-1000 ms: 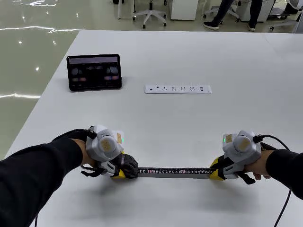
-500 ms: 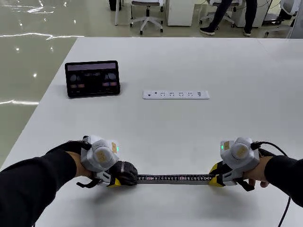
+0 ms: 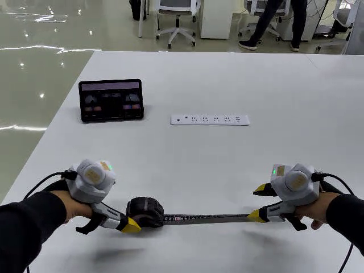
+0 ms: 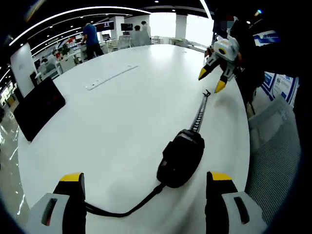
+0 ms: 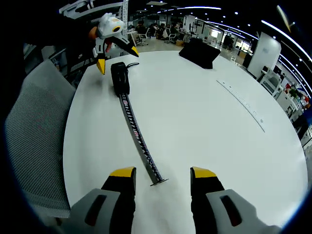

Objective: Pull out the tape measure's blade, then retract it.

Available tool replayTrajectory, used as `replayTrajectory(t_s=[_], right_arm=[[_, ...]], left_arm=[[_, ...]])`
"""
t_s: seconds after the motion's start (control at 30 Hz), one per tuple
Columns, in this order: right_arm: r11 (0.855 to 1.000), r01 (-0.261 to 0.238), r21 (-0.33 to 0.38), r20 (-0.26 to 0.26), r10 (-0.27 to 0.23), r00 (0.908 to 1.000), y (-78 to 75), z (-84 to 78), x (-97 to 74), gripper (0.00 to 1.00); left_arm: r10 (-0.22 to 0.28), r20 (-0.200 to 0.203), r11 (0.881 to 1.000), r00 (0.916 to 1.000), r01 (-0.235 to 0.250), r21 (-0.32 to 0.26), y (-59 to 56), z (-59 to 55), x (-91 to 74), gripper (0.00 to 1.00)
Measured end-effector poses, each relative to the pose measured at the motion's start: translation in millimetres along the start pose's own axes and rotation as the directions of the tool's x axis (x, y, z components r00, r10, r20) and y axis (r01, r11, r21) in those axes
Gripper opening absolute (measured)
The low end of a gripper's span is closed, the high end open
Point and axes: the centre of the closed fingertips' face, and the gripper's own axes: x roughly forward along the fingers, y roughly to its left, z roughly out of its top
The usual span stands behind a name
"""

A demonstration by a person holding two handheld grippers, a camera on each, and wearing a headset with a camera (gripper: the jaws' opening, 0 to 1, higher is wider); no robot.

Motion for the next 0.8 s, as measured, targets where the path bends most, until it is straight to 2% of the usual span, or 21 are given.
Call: replayTrajectory(t_s=[0.03, 0.07, 0.13, 0.2, 0.23, 0.37, 0.4, 0.47, 0.5, 0.57, 0.67, 0.7, 0.8], right_arm=[[1.000, 0.006, 0.020, 0.010, -0.006, 0.9999, 0.2, -0.8, -2.9, 0.41], [0.999, 0.027, 0.047, 0.033, -0.028, 0.9991, -1.5, -1.0, -6.7, 0.42], [0.996, 0.046, 0.073, 0.050, -0.049, 0.9975, -1.8, -5.8, -13.8, 0.43], [0.993, 0.067, 0.096, 0.072, -0.074, 0.9947, -2.4, -7.9, -20.4, 0.45], [0.990, 0.088, 0.107, 0.094, -0.098, 0.9907, -3.3, -7.8, -26.1, 0.46], [0.985, 0.111, 0.134, 0.122, -0.127, 0.9844, 4.1, -9.9, -41.8, 0.54], [0.982, 0.119, 0.145, 0.124, -0.138, 0.9828, 5.7, -11.9, -45.9, 0.56], [0.976, 0.122, 0.179, 0.144, -0.149, 0.9784, 9.0, -12.4, -51.9, 0.60], [0.973, 0.113, 0.200, 0.153, -0.144, 0.9777, 13.3, -13.8, -55.4, 0.61], [0.973, 0.125, 0.193, 0.145, -0.154, 0.9773, 17.4, -20.5, -59.4, 0.63], [0.971, 0.137, 0.196, 0.134, -0.165, 0.9771, 24.8, -28.3, -65.9, 0.66], [0.970, 0.142, 0.196, 0.137, -0.171, 0.9758, 27.0, -29.7, -68.0, 0.67], [0.966, 0.156, 0.206, 0.144, -0.188, 0.9717, 32.2, -36.3, -73.9, 0.72]], left_arm=[[0.026, 0.019, 0.999, 0.9995, -0.025, -0.029, 4.3, 1.6, -5.3, 1.00], [0.029, 0.074, 0.997, 0.9968, -0.024, -0.074, 7.4, 7.3, -11.6, 1.00], [0.054, 0.131, 0.990, 0.9900, -0.036, -0.138, 12.3, 9.9, -24.1, 1.00], [0.079, 0.178, 0.986, 0.9809, -0.052, -0.156, 17.1, 11.6, -34.9, 1.00], [0.074, 0.203, 0.986, 0.9763, -0.041, -0.164, 14.7, 11.6, -41.6, 1.00], [0.063, 0.258, 0.977, 0.9642, -0.007, -0.213, 6.4, 6.7, -58.4, 1.00], [0.071, 0.274, 0.977, 0.9590, -0.012, -0.213, 4.9, 4.7, -63.3, 1.00], [0.075, 0.290, 0.977, 0.9542, -0.013, -0.212, 1.6, 0.9, -67.9, 1.00], [0.073, 0.308, 0.974, 0.9484, -0.002, -0.225, -1.5, -0.2, -69.9, 1.00], [0.059, 0.388, 0.979, 0.9196, 0.023, -0.202, -9.8, 4.0, -74.0, 1.00], [0.067, 0.376, 0.983, 0.9243, 0.004, -0.185, -19.4, -6.3, -78.2, 1.00], [0.065, 0.374, 0.982, 0.9252, 0.006, -0.186, -19.0, -9.7, -78.3, 1.00], [0.090, 0.389, 0.978, 0.9169, -0.008, -0.209, -21.5, -13.6, -89.1, 1.00]])
